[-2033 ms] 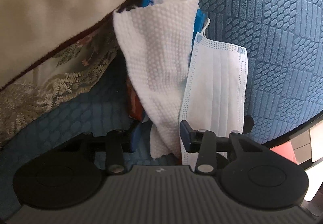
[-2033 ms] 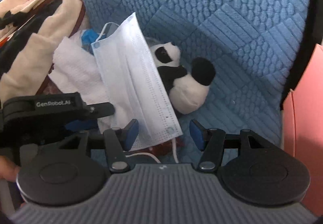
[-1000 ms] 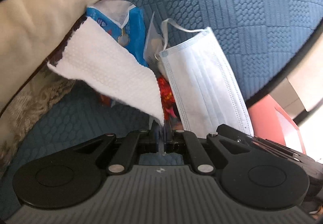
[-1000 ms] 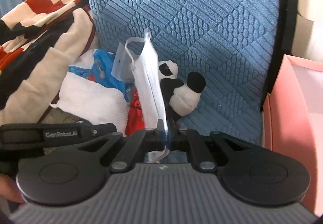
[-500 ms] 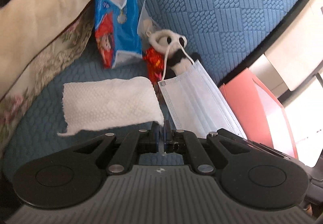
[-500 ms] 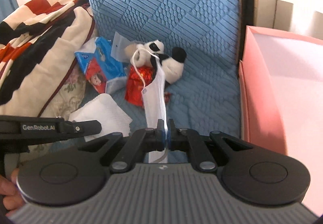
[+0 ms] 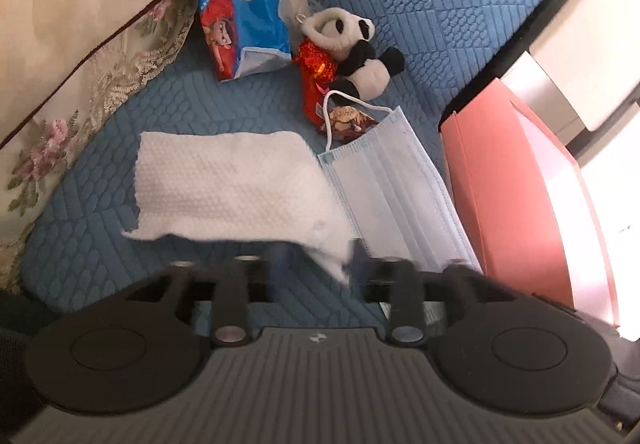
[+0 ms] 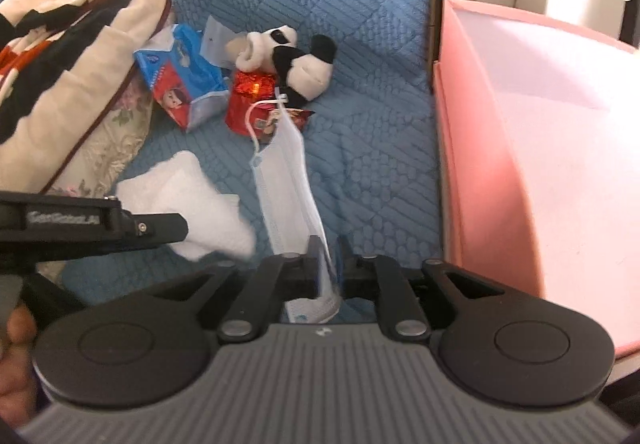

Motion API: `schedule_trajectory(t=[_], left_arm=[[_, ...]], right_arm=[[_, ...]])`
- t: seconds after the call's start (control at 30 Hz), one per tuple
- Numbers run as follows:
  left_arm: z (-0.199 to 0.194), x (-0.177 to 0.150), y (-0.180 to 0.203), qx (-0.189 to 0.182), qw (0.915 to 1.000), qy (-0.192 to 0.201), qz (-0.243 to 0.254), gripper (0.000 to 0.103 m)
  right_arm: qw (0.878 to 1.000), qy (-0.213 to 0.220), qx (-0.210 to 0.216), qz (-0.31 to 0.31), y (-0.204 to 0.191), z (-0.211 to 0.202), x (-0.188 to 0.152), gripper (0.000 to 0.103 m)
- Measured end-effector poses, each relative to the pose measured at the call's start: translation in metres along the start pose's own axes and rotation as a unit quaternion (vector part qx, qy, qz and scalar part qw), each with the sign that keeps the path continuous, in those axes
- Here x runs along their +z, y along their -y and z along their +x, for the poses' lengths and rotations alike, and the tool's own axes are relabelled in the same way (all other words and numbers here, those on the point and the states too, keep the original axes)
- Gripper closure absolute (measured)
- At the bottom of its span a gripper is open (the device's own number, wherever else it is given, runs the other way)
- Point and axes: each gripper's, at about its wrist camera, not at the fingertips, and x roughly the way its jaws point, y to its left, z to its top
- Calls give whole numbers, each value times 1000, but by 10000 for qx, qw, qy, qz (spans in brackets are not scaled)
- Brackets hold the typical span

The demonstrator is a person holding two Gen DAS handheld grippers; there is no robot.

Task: Organize soft objects
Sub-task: 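Lift the wipe with the left gripper while the right gripper lifts the mask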

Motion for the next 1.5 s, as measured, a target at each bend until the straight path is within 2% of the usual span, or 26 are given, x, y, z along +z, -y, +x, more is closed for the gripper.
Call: schedule_trajectory(t=[0.03,0.07,0.1,0.4,0.6,0.67,0.73,0.83,0.87,0.93,1.07,1.17,1.27,1.37,1.5], left_arm=[[-2,-3,2,16,10000,26,48,46],[-4,-4,6,22,9999,53,114,44],[-7,-7,10,58,9998,75,183,42],[-29,-21,25,357,9973,449,449,36],[-27,-6,19,348,9928,1026,514,33],[-17,8,13,503,9932,973,402,31],[-6,19,6,468,9943,891,351,27],[6,26,-1,597,9946,821,217,15],[9,28,-4,593,9950,789,176,12],[16,30,-9,584,9957,722,63,12],[29,30,-15,463,9979,457,-7,9],[40,28,-16,559,9981,243,27,8],[48,25,-18,595,9982,97,14,4],[49,21,-16,617,9979,141,119,3],[50,17,-12,642,9976,171,191,2]], right_arm=[[10000,11,-31,13,2,-2,-1,67],[10000,58,21,-39,2,-5,-1,61],[9999,117,30,-108,2,-8,-1,60],[9961,652,-102,-592,-3,-18,5,59],[9970,385,94,-658,-5,-2,8,59],[9973,226,95,-687,-7,8,10,56],[9971,168,48,-739,-8,16,10,48],[9964,113,-19,-837,-11,25,12,45],[9963,77,7,-855,-11,29,13,40],[9958,-33,20,-918,-13,37,13,36],[9942,-120,-133,-1065,-16,50,10,36],[9922,-290,-312,-1168,-15,63,6,35],[9951,-276,-215,-927,-8,65,5,35],[9975,-313,-72,-635,-1,65,5,32],[9966,-377,131,-721,-4,65,3,33]])
